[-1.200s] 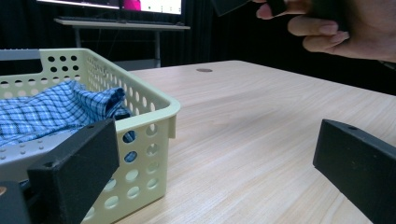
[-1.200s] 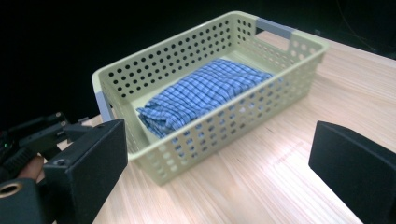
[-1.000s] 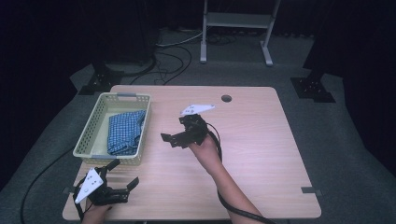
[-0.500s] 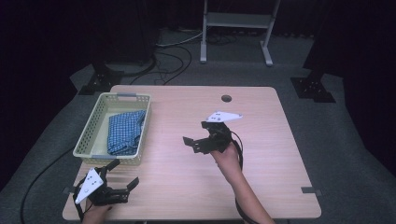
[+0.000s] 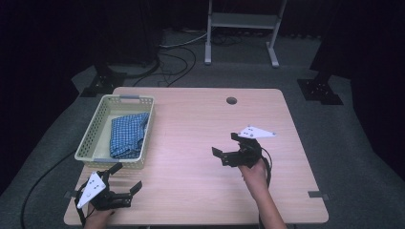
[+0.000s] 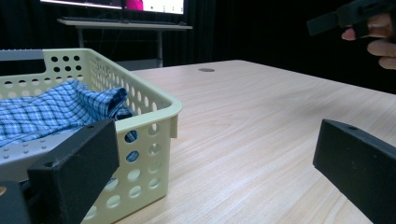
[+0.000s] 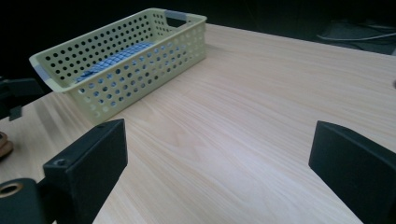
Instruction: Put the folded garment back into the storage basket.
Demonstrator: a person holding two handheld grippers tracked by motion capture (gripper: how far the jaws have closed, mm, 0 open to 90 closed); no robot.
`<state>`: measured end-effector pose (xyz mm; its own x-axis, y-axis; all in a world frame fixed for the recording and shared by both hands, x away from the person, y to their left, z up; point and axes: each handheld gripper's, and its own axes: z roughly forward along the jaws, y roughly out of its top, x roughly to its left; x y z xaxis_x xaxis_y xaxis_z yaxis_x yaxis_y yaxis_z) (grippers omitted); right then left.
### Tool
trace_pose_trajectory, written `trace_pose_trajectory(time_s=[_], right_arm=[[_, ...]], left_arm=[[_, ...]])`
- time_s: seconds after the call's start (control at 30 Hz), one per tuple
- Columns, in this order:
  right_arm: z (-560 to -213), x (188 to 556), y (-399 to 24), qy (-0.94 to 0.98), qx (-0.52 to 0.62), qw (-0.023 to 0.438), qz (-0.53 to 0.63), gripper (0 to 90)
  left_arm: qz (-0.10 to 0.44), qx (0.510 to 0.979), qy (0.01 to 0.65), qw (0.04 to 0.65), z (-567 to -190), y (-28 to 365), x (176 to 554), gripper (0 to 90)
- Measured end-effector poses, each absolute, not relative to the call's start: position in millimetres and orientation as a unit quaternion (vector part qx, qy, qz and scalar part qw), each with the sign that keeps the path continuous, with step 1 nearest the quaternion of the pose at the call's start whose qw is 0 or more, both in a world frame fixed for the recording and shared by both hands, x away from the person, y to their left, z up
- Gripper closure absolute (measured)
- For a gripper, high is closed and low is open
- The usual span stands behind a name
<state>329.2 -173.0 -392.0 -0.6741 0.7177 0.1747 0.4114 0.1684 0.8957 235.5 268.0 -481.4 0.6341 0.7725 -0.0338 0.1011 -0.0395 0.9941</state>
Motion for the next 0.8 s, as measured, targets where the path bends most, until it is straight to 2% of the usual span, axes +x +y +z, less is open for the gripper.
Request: trace_pose_trajectory(time_s=[0.27, 0.47, 0.8], right_arm=[[-410.4, 315.0, -205.3, 0.733, 0.398, 0.154, 0.529, 4.1], [-428.1, 299.5, -225.3, 0.727, 0.406, 0.201, 0.516, 4.0], [-457.2, 286.3, -254.0, 0.726, 0.446, 0.187, 0.488, 4.0]], left_arm=[[0.275, 0.665, 0.329, 0.611, -481.5, 267.8, 235.6, 0.0], [0.277, 0.665, 0.33, 0.61, -481.4, 267.7, 235.5, 0.0], [0.277, 0.664, 0.332, 0.61, -481.4, 267.4, 235.9, 0.0]])
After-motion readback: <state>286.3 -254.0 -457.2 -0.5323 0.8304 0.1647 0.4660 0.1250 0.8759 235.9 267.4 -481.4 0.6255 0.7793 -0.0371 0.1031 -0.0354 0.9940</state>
